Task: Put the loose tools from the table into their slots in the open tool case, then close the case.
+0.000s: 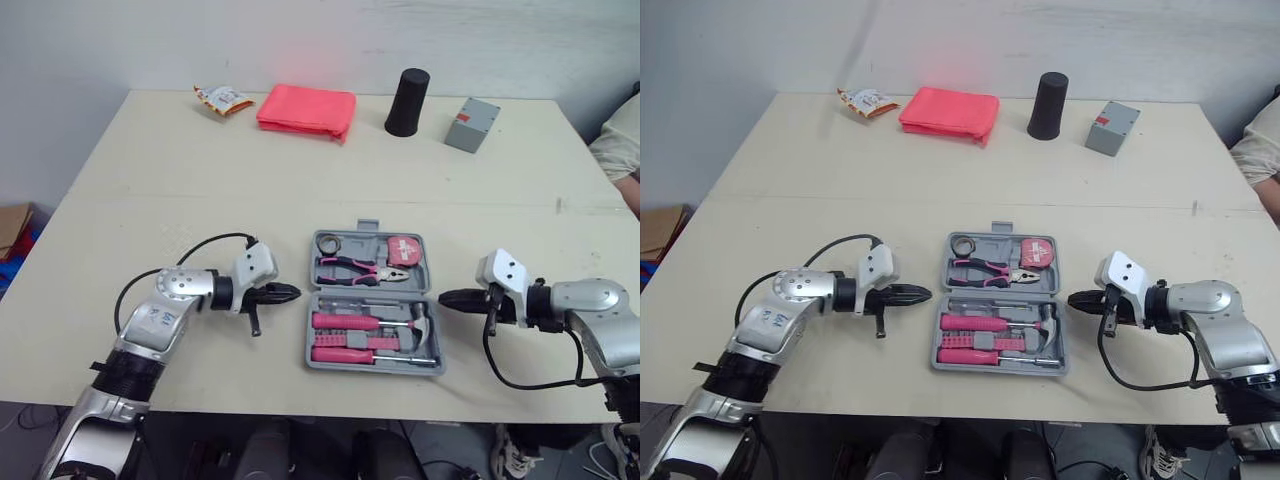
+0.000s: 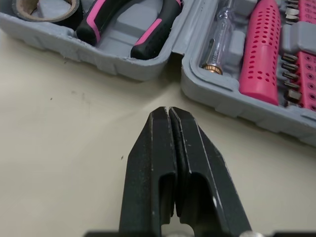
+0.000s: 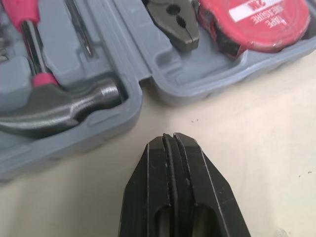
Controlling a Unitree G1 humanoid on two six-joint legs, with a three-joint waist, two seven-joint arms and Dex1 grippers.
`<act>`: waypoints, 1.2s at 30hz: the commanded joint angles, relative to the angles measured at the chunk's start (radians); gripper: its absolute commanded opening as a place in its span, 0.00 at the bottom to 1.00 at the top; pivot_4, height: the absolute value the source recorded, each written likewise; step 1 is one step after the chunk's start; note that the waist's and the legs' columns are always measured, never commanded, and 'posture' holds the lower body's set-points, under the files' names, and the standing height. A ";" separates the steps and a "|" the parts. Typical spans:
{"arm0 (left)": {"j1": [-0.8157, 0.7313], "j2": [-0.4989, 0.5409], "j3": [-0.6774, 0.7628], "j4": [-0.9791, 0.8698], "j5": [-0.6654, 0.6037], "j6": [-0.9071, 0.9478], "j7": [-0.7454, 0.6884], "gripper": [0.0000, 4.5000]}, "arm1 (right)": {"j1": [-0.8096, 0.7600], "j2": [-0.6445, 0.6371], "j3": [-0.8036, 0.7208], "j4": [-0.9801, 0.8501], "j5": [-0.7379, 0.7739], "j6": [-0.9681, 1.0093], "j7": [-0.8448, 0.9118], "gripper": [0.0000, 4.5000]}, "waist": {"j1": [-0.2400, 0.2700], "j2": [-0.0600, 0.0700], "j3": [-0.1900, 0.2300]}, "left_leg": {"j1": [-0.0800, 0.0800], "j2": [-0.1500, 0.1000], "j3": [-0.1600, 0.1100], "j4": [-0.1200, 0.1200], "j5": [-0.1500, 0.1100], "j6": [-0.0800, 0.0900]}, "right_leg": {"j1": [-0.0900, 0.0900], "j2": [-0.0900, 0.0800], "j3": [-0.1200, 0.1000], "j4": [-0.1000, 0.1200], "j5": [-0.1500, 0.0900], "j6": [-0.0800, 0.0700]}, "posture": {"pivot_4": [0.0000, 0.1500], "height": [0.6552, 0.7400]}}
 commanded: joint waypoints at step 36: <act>-0.100 -0.239 0.514 -0.422 -0.262 1.247 0.448 0.99 | -0.040 0.083 -0.356 -0.447 0.537 1.009 -0.432 0.99 | 0.002 0.000 0.002 | 0.000 0.001 -0.005 -0.002 -0.001 -0.002 | 0.001 0.000 0.000 -0.002 0.000 0.000 | 1.00 0.95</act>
